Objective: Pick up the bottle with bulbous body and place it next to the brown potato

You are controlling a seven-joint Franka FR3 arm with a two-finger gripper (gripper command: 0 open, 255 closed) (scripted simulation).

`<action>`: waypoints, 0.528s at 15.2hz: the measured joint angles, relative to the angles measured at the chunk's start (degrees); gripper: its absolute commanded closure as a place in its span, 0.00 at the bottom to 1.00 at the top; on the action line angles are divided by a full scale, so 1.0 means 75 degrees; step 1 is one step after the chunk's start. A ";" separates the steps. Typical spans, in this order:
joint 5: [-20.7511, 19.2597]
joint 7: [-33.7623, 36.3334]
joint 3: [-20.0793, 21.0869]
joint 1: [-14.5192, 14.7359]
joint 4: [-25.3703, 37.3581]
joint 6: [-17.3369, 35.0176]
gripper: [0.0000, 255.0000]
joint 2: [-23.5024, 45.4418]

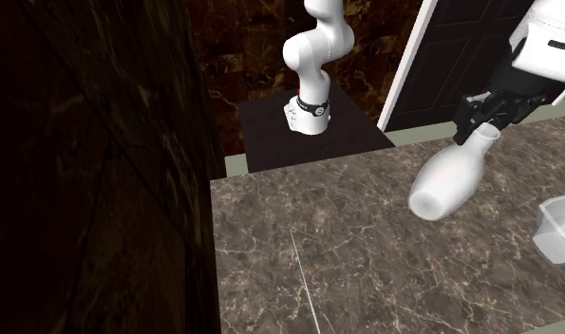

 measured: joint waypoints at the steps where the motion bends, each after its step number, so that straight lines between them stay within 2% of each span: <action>1: 0.0009 0.0193 0.0103 0.0095 0.0072 -0.0019 1.00 0.0060; 8: 0.0019 0.1436 0.0742 0.0701 0.0388 -0.0114 1.00 0.0304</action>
